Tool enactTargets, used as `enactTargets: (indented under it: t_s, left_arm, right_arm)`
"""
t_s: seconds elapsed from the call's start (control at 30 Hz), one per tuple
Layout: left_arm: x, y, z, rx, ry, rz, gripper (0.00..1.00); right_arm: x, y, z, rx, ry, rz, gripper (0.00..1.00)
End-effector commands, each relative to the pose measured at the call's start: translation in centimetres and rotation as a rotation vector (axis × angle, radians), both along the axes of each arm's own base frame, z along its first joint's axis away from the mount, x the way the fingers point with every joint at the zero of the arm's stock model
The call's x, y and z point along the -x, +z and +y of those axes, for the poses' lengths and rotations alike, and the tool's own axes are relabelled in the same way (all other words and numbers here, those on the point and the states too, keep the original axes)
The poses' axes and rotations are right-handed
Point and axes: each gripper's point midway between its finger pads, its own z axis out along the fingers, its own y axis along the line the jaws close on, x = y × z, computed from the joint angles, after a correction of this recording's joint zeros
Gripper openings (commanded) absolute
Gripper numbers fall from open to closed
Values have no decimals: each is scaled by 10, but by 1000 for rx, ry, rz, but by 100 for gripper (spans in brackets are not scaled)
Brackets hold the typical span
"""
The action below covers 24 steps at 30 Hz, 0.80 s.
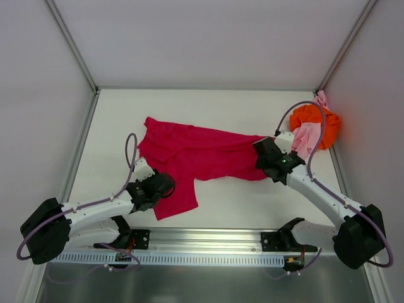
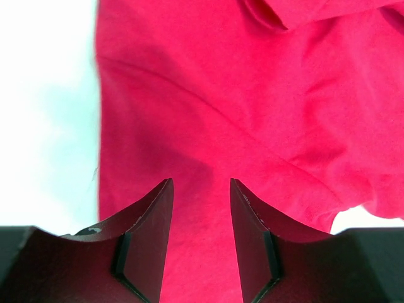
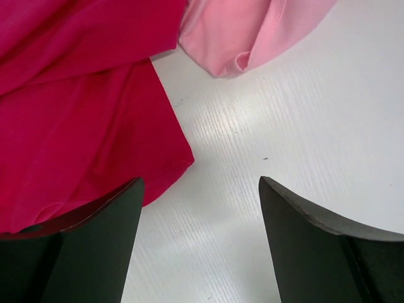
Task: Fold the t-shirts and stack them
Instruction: Grap the side of the flattened tshirt closest away from the robot with both arms
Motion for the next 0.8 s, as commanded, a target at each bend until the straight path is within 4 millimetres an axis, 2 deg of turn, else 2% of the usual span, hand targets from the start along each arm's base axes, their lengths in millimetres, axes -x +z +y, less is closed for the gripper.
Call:
enactTargets:
  t_s: [0.0,0.17,0.23,0.3,0.33,0.37,0.4,0.47,0.63,0.77]
  left_arm:
    - [7,2,15,-14,67,-21,41]
    - [23,3,21,16,129,-8,42]
    - [23,8,15,32,131,-39,45]
    - [30,15,22,5,177,-16,47]
    - [33,17,26,25,254,-18,50]
    - [36,28,22,31,277,-20,52]
    - [48,30,42,-67,301,12,52]
    - [51,34,41,-94,340,11,52]
    - [63,35,47,-168,383,12,54]
    - [66,22,45,-140,375,27,55]
  right_arm:
    - [9,5,-15,7,-113,-42,79]
    - [10,-7,-9,-26,-88,-37,79]
    - [10,-9,-9,-19,-88,-29,79]
    - [9,-13,-8,-14,-84,-14,79]
    - [9,-13,-7,-19,-81,-14,79]
    - [9,-13,-6,-20,-78,-11,79]
    - [10,-12,-5,-20,-73,-13,79]
    - [10,-10,-5,-22,-73,-22,79]
    - [10,-9,-2,-34,-61,-32,79]
    - [11,-5,1,-45,-52,-44,79]
